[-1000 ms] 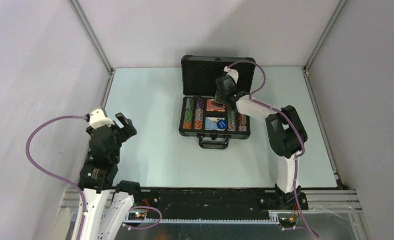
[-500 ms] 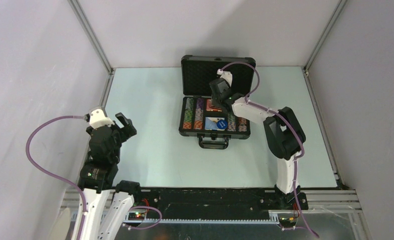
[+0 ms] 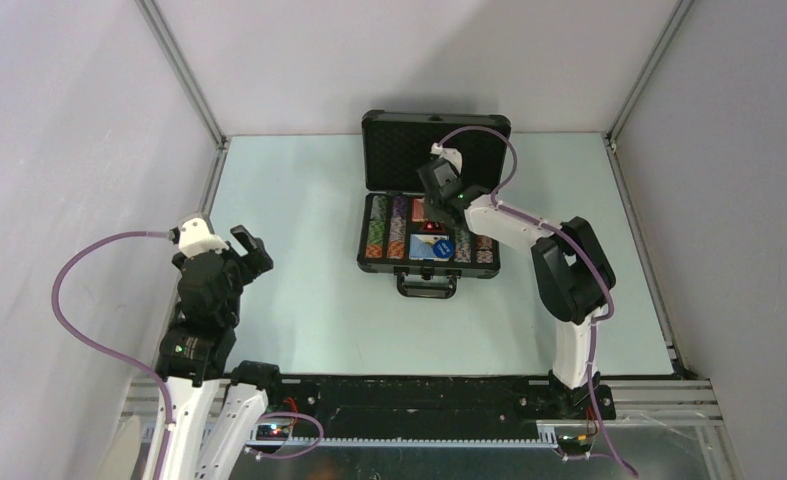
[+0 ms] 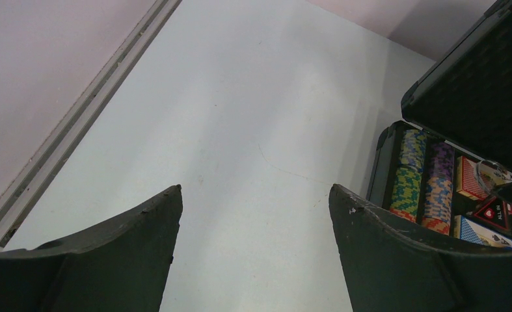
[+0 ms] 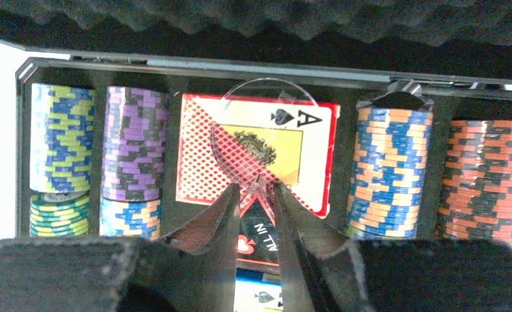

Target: Pack up texas hold em set

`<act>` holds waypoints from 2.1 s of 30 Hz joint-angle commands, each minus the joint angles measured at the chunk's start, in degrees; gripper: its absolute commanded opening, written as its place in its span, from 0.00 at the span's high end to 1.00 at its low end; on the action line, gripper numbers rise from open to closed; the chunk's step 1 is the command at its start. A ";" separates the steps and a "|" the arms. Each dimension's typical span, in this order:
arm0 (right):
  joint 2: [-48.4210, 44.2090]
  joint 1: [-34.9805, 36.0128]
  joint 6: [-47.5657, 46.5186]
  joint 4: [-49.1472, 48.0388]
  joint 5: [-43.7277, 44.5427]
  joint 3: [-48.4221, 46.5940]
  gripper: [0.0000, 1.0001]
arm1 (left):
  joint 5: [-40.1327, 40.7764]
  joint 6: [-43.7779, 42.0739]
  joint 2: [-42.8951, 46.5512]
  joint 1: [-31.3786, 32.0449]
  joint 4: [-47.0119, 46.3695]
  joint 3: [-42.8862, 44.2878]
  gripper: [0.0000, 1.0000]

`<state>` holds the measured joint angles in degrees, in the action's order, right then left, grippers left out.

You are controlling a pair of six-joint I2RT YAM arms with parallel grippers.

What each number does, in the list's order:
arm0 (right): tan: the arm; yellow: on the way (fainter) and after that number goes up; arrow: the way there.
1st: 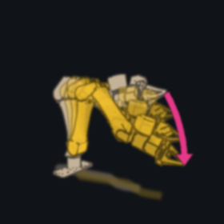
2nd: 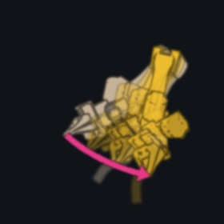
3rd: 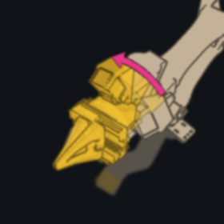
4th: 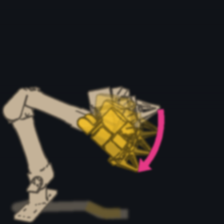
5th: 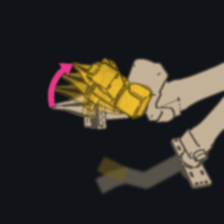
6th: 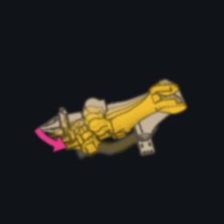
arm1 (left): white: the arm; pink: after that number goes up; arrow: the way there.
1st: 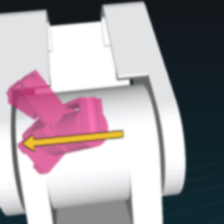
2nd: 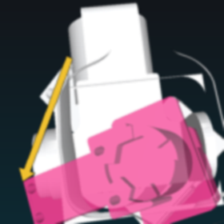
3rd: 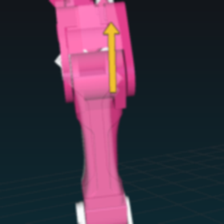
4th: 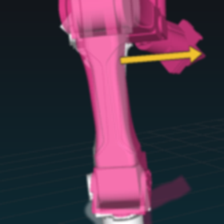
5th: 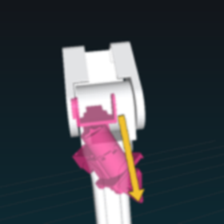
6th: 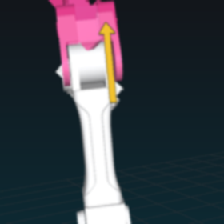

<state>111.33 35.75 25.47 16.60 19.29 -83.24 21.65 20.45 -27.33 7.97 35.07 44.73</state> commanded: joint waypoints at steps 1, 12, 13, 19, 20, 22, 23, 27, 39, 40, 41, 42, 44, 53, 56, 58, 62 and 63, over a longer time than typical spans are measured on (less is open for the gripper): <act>-1.67 0.63 0.82 4.75 -3.12 0.71 0.72 | -0.86 -1.33 0.31 0.22 -1.67 -0.36 0.12; -3.81 0.63 0.65 5.48 -2.99 1.77 0.73 | -0.98 -1.30 0.25 0.27 -1.62 -0.35 0.12; -4.69 0.59 0.55 5.34 -2.14 1.77 0.71 | -0.94 -1.29 0.30 0.24 -1.66 -0.35 0.12; -11.74 0.57 -1.92 1.30 0.92 1.77 0.59 | -0.97 -1.29 0.26 0.24 -1.67 -0.43 0.12; -13.50 0.60 -2.82 -0.28 1.01 1.77 0.58 | -0.92 -1.33 0.28 0.26 -1.63 -0.37 0.12; -15.88 0.57 -4.09 -2.56 1.57 1.49 0.54 | -0.98 -1.36 0.28 0.21 -1.62 -0.41 0.12; -16.45 0.43 -4.75 -3.42 1.88 1.23 0.53 | -0.99 -1.37 0.27 0.25 -1.65 -0.41 0.12; -17.70 -0.80 -6.75 -4.27 3.20 -2.42 0.51 | -1.04 -1.29 0.24 0.29 -1.73 -0.38 0.12; -1.18 -5.55 -10.70 4.51 3.66 -35.27 0.46 | -1.14 -1.29 0.06 0.23 -1.67 -0.37 0.12; -0.09 -5.66 -10.97 4.87 3.67 -36.88 0.46 | -1.21 -1.29 0.01 0.21 -1.71 -0.36 0.12; 2.04 -5.99 -11.06 5.03 3.62 -40.00 0.46 | -1.19 -1.31 0.05 0.21 -1.73 -0.35 0.12; 3.32 -6.19 -11.10 5.71 3.42 -41.66 0.46 | -1.24 -1.30 0.01 0.21 -1.70 -0.35 0.12; 7.56 -6.97 -10.93 7.86 2.77 -47.17 0.46 | -1.32 -1.29 0.00 0.23 -1.72 -0.37 0.12; 19.42 -11.01 -5.79 14.81 -5.08 -57.37 0.53 | -1.19 -1.38 -0.02 0.30 -1.68 -0.37 0.12; 19.81 -11.78 -4.94 15.99 -8.46 -56.43 0.54 | -1.21 -1.43 -0.21 0.34 -1.67 -0.41 0.12; 20.30 -12.07 -5.25 17.09 -11.64 -56.65 0.54 | -1.20 -1.40 -0.25 0.30 -1.70 -0.40 0.12; 20.17 -12.72 -5.59 19.75 -17.79 -56.47 0.54 | -1.11 -1.47 -0.33 0.32 -1.71 -0.40 0.12; 20.03 -12.76 -5.87 21.03 -19.38 -56.36 0.55 | -1.07 -1.47 -0.35 0.30 -1.78 -0.37 0.12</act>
<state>131.66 22.57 19.05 29.87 8.29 -139.35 20.73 20.43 -27.38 7.99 35.03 44.73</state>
